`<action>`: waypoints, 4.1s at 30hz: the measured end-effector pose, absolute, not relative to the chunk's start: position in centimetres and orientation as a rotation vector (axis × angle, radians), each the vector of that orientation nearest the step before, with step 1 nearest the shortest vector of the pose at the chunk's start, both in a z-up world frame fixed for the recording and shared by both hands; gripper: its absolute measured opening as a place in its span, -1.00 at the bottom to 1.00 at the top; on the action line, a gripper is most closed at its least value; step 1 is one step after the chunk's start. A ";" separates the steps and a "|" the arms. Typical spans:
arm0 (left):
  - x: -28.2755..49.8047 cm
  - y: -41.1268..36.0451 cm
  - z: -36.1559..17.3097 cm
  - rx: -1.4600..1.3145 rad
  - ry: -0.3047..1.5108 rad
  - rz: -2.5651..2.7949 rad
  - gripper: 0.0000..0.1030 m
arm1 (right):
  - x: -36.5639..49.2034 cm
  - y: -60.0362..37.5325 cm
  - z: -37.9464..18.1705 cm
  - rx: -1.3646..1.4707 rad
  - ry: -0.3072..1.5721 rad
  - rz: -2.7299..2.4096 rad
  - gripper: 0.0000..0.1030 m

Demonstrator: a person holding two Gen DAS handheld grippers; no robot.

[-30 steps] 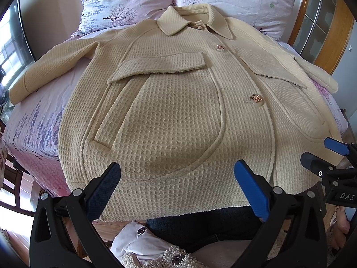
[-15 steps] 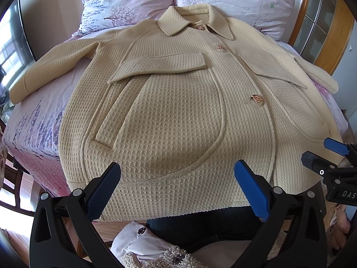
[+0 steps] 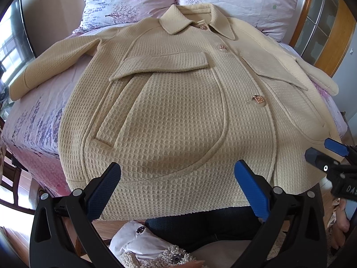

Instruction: Fold large clothes

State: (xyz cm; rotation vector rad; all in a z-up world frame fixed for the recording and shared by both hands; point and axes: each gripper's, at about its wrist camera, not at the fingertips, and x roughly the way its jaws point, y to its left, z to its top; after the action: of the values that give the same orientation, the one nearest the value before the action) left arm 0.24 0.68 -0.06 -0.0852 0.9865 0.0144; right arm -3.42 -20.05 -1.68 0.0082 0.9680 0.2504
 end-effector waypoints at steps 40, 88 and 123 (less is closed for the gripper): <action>18.7 7.0 5.5 -0.249 0.696 -0.155 0.97 | 20.1 -58.9 -6.8 1.247 0.688 -0.317 -0.25; 27.0 3.8 -2.6 -0.864 1.039 -0.418 0.09 | 17.7 -23.8 7.6 0.091 0.607 0.257 0.84; 11.0 21.6 2.2 -0.684 0.698 -0.045 0.32 | 24.6 -4.9 -0.4 -0.232 0.898 0.397 0.62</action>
State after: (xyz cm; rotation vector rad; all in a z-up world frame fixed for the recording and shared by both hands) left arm 11.04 21.57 2.20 -0.6845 0.6983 -0.0453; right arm 24.65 -4.90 -0.43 -0.2324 0.8976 0.3974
